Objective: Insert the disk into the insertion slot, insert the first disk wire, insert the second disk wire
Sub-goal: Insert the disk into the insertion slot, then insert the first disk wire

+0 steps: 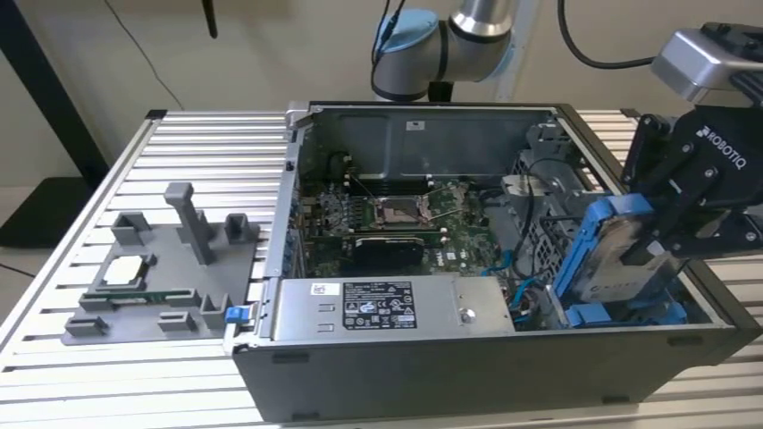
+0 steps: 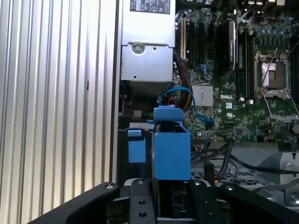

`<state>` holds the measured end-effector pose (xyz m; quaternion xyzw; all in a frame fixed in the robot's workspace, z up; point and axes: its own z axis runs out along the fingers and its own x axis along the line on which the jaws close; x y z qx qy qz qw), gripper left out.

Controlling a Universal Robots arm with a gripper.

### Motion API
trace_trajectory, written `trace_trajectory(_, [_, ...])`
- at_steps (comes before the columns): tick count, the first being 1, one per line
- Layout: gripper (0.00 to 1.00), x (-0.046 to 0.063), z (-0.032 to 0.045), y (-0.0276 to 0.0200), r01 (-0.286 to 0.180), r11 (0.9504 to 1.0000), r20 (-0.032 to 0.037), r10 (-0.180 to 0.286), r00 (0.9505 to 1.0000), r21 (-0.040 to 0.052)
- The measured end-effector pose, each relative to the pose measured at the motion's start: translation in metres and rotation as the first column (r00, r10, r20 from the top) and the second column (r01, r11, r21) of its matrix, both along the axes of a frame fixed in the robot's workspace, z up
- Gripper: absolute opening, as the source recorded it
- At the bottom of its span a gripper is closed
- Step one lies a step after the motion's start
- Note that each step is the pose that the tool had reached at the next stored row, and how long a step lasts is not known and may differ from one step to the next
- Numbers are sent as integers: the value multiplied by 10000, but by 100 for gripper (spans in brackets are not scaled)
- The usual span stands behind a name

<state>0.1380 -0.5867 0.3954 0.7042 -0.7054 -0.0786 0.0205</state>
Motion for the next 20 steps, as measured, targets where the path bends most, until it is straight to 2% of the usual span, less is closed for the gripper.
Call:
trace_trajectory(4, [0,2,-18,-1,0,10000,-1,0,10000,20])
trace_trajectory(5, [100,2,-17,-1,0,10000,-1,0,10000,31])
trace_trajectory(10, [100,5,110,-1,0,10000,-5,0,10000,100])
trace_trajectory(12, [100,5,133,-1,1,9999,-3,-1,10000,154])
trace_trajectory(13, [100,5,135,0,-1,9998,18,1,10000,192])
trace_trajectory(15, [100,6,135,13,-4,9997,153,1,9999,259])
trace_trajectory(17, [100,5,131,35,-6,9995,248,-1,9997,308])
trace_trajectory(18, [100,5,128,47,-7,9994,281,-3,9996,338])
trace_trajectory(20, [100,5,109,75,0,9992,298,-11,9996,391])
